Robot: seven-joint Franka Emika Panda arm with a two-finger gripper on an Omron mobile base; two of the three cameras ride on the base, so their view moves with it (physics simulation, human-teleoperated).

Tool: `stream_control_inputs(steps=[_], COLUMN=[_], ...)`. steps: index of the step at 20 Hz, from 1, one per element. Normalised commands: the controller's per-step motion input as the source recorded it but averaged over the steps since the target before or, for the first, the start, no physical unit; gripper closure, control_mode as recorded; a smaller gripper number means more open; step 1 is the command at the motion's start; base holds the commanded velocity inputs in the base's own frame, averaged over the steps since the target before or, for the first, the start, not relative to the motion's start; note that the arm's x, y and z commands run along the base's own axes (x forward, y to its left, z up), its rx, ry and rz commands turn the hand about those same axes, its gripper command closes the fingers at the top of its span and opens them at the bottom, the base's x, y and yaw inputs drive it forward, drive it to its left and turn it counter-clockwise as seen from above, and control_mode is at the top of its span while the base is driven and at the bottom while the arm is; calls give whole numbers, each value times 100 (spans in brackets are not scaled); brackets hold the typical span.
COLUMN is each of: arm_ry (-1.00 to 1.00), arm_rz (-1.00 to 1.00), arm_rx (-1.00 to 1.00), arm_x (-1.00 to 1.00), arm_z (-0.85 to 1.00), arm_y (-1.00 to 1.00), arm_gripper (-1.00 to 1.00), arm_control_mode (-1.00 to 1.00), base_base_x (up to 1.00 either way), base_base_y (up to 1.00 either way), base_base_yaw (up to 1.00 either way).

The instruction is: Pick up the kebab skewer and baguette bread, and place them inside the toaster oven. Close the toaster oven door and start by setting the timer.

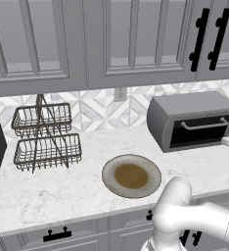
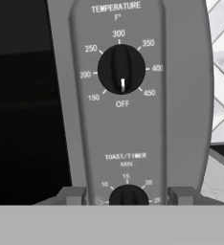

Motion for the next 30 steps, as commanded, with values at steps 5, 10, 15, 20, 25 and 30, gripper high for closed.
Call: stream_control_inputs(steps=[5,10,15,20,25,30], arm_ry=[0,0,0,0,0,0], arm_rz=[8,8,8,7,5,0], arm_rx=[0,0,0,0,0,0], arm_x=[0,0,0,0,0,0], arm_z=[0,0,0,0,0,0], arm_y=[-1,0,0,0,0,6], arm_gripper=[100,100,100,100,100,100], arm_control_mode=[-100,-100,-100,-100,-100,-100], base_base_x=[0,0,0,0,0,0], base_base_y=[0,0,0,0,0,0], base_base_yaw=[0,0,0,0,0,0])
